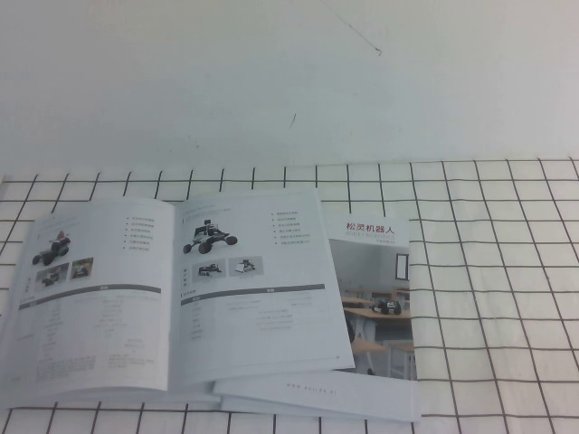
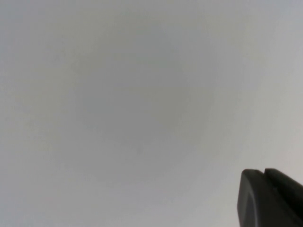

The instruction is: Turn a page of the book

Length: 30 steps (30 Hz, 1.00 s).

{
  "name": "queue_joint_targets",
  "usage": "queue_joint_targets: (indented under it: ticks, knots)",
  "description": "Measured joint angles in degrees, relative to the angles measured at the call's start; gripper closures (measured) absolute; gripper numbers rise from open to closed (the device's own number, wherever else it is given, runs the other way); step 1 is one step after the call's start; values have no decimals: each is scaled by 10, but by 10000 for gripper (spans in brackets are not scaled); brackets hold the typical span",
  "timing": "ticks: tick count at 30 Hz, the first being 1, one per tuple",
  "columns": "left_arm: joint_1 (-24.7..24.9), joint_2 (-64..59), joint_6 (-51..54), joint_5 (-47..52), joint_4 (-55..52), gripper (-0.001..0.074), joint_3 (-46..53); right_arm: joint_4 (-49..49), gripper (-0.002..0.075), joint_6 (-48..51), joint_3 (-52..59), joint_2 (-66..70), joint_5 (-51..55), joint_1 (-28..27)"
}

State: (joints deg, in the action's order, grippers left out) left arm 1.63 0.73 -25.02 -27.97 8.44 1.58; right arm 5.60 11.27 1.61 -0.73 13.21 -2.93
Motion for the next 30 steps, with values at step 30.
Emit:
queue_joint_targets:
  ticks: [30]
  knots:
    - [0, 2, -127, -36, -204, 738, -212, -78, 729, -29, -144, 0, -584, 0]
